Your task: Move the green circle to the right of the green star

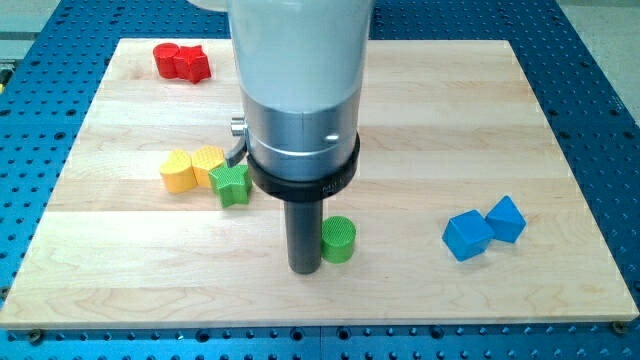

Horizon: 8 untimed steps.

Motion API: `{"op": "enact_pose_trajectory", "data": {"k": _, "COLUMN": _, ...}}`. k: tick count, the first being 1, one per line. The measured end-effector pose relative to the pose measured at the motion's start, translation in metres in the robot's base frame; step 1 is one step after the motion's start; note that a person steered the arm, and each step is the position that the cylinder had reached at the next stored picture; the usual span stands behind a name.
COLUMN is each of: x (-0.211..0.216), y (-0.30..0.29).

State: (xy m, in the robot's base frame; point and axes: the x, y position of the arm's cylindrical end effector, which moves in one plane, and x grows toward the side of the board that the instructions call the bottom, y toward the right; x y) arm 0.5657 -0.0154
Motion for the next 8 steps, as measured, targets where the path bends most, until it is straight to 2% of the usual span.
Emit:
{"op": "enact_pose_trajectory", "data": {"k": 2, "x": 0.012, "y": 0.031}}
{"op": "enact_pose_trajectory", "data": {"k": 3, "x": 0.015, "y": 0.070}}
{"op": "enact_pose_trajectory", "data": {"k": 4, "x": -0.001, "y": 0.078}}
{"op": "enact_pose_trajectory", "data": {"k": 6, "x": -0.033, "y": 0.018}}
{"op": "enact_pose_trajectory", "data": {"k": 8, "x": -0.052, "y": -0.072}}
